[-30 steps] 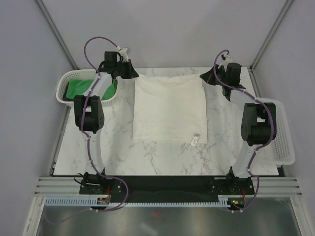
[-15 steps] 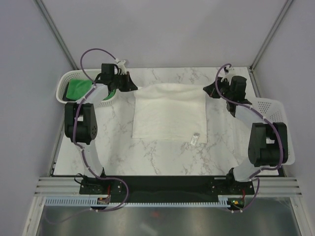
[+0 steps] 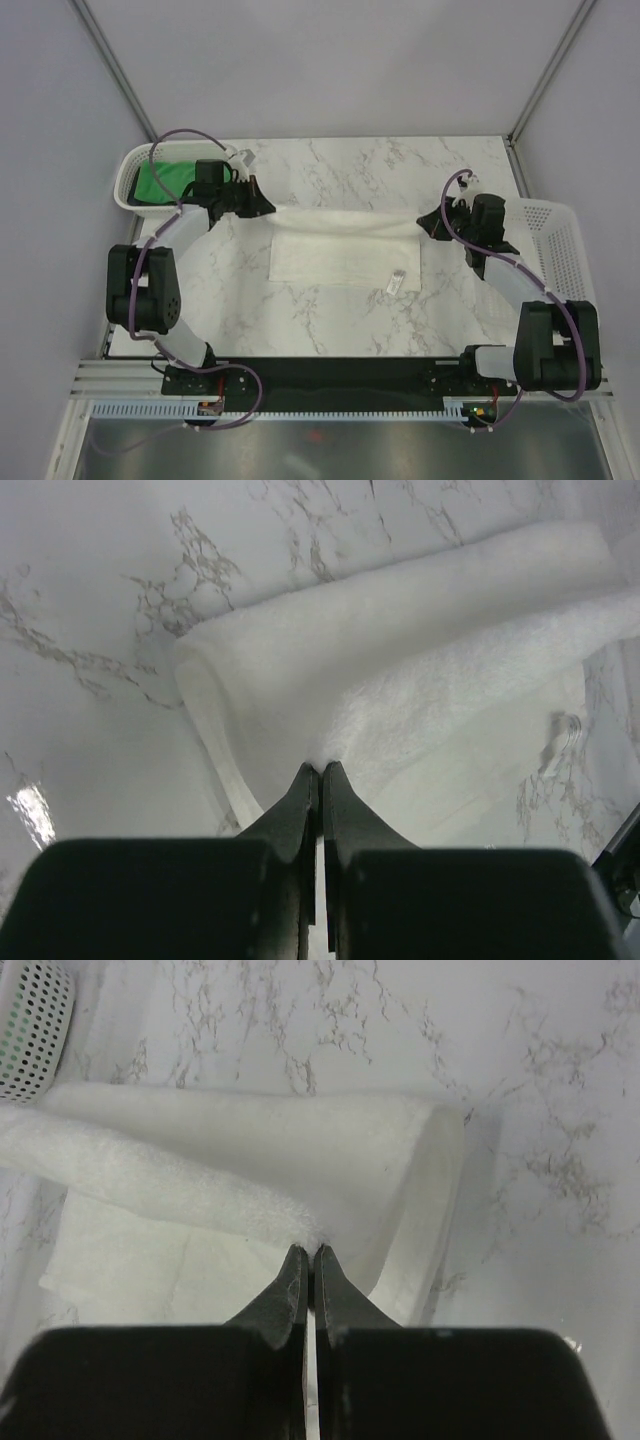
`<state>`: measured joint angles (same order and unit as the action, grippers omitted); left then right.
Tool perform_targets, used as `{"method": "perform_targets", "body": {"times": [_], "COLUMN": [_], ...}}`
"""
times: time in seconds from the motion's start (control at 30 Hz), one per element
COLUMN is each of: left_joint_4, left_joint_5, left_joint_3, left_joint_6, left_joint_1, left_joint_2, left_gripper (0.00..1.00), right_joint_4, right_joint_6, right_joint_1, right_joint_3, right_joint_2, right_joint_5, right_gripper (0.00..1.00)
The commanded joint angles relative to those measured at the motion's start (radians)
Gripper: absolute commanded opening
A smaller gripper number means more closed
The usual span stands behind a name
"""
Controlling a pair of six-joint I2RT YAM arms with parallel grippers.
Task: Fold and stack the towels
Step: Fold the towel
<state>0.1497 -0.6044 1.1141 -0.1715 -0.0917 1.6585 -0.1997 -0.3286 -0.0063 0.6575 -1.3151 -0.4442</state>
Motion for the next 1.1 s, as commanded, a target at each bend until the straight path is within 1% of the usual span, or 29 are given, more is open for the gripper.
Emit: {"method": "perform_targets", "body": {"times": [0.0,0.1,0.27,0.37,0.4,0.5,0.53,0.6,0.63,0.67,0.73,0.77,0.8,0.83,0.87,0.9,0.93,0.97,1.03,1.07], "left_joint_4": [-0.038,-0.039,-0.036,-0.035,-0.033,-0.025,-0.022,-0.016,-0.012,-0.009,0.005,0.022,0.028,0.034,0.056,0.071,0.083,0.111,0.143,0.158], "left_joint_5": [0.0,0.011,0.0,0.011,0.017,0.015,0.012,0.002,0.003,-0.001,0.008,0.027,0.032,0.037,0.049,0.051,0.049,0.046,0.08,0.122], "left_joint_3": [-0.1,-0.167,-0.232,-0.27,-0.286,-0.304,-0.306,-0.312,-0.313,-0.318,-0.323,-0.323,-0.326,-0.327,-0.327,-0.321,-0.321,-0.321,-0.309,-0.306], "left_joint_6": [-0.042,-0.071,-0.126,-0.14,-0.146,-0.151,-0.154,-0.155,-0.157,-0.155,-0.151,-0.148,-0.149,-0.152,-0.158,-0.167,-0.171,-0.177,-0.18,-0.184], "left_joint_1": [0.006,0.004,0.004,0.004,0.004,0.004,0.003,0.003,0.003,0.001,0.001,0.001,0.001,0.0,0.0,0.0,-0.003,-0.003,-0.005,-0.005], "left_joint_2": [-0.109,-0.161,-0.189,-0.203,-0.212,-0.215,-0.21,-0.207,-0.21,-0.215,-0.226,-0.238,-0.244,-0.25,-0.253,-0.253,-0.256,-0.258,-0.278,-0.289], "left_gripper": [0.02,0.03,0.03,0.05,0.05,0.06,0.06,0.07,0.07,0.07,0.07,0.06,0.08,0.1,0.2,0.25,0.31,0.37,0.41,0.46], "right_joint_4": [0.017,0.042,0.063,0.077,0.08,0.144,0.166,0.198,0.209,0.259,0.302,0.35,0.374,0.4,0.445,0.471,0.508,0.575,0.626,0.678], "right_joint_6": [-0.012,-0.039,-0.098,-0.116,-0.118,-0.101,-0.096,-0.102,-0.107,-0.115,-0.133,-0.171,-0.199,-0.234,-0.263,-0.315,-0.334,-0.348,-0.385,-0.407], "right_joint_1": [-0.001,-0.001,0.002,0.002,0.002,0.002,0.002,0.002,0.002,0.002,0.002,0.0,0.002,0.002,0.002,0.002,0.002,0.002,0.002,0.026], "right_joint_3": [-0.042,-0.081,-0.146,-0.197,-0.209,-0.234,-0.234,-0.231,-0.228,-0.211,-0.188,-0.161,-0.148,-0.135,-0.112,-0.099,-0.084,-0.052,-0.024,0.002], "right_joint_2": [0.075,0.102,0.117,0.16,0.192,0.259,0.276,0.333,0.352,0.365,0.398,0.402,0.402,0.396,0.389,0.36,0.341,0.321,0.272,0.26], "right_joint_5": [0.021,0.056,0.038,0.026,0.024,0.038,0.045,0.038,0.033,0.029,0.029,0.036,0.073,0.091,0.104,0.139,0.168,0.194,0.254,0.274], "right_gripper": [0.0,0.0,0.0,0.01,0.07,0.18,0.25,0.33,0.41,0.43,0.49,0.51,0.53,0.57,0.6,0.66,0.74,0.74,0.74,0.74]}}
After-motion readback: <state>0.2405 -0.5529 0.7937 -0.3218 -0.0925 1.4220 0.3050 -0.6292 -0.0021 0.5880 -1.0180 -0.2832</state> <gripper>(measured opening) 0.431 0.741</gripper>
